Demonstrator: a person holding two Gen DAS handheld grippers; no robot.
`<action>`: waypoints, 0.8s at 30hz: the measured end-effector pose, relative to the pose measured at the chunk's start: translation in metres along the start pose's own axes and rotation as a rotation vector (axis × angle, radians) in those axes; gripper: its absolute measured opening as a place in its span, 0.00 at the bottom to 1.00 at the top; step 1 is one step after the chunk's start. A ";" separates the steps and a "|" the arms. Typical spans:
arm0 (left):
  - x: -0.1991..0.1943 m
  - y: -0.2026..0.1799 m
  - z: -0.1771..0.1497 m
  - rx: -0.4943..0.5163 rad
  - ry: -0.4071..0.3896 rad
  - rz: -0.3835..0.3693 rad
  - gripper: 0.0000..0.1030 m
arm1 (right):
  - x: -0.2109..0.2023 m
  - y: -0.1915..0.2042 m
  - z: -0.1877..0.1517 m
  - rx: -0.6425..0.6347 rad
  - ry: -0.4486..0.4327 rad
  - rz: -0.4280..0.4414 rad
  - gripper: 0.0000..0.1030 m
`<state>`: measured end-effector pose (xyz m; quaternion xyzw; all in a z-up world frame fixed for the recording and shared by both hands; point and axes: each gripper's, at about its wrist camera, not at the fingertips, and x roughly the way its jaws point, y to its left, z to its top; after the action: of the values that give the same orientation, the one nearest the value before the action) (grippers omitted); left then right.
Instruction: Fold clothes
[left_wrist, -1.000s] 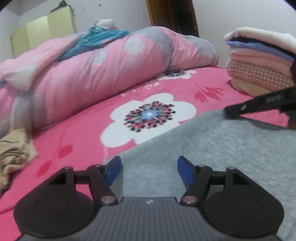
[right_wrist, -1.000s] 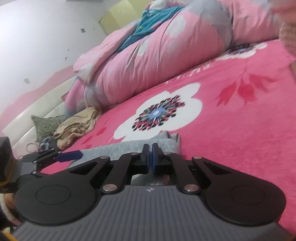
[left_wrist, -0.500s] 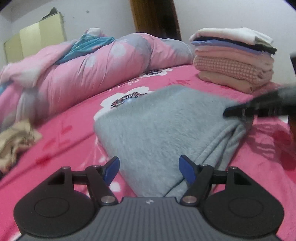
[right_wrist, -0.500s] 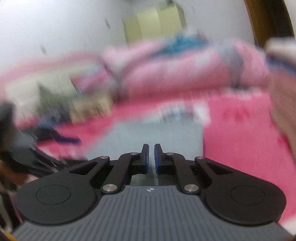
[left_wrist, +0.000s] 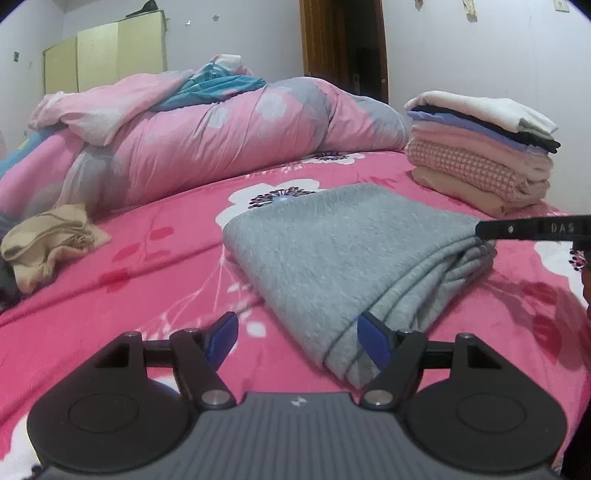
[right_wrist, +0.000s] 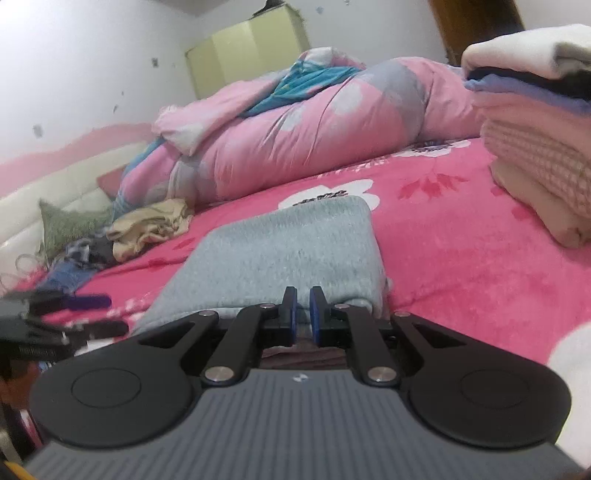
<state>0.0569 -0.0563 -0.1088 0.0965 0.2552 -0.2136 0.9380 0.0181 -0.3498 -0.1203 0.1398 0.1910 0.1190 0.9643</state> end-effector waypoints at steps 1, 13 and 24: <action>-0.002 -0.001 0.000 -0.008 0.003 0.000 0.70 | -0.002 0.002 -0.001 0.006 -0.007 0.000 0.07; -0.025 -0.023 -0.007 -0.025 0.020 0.035 0.86 | -0.029 0.031 -0.013 0.095 -0.018 -0.022 0.47; -0.033 -0.009 -0.015 -0.149 0.037 0.049 0.88 | -0.050 0.060 -0.015 0.061 -0.011 -0.062 0.62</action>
<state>0.0203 -0.0482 -0.1052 0.0366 0.2851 -0.1690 0.9428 -0.0433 -0.3050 -0.0979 0.1637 0.1935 0.0822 0.9638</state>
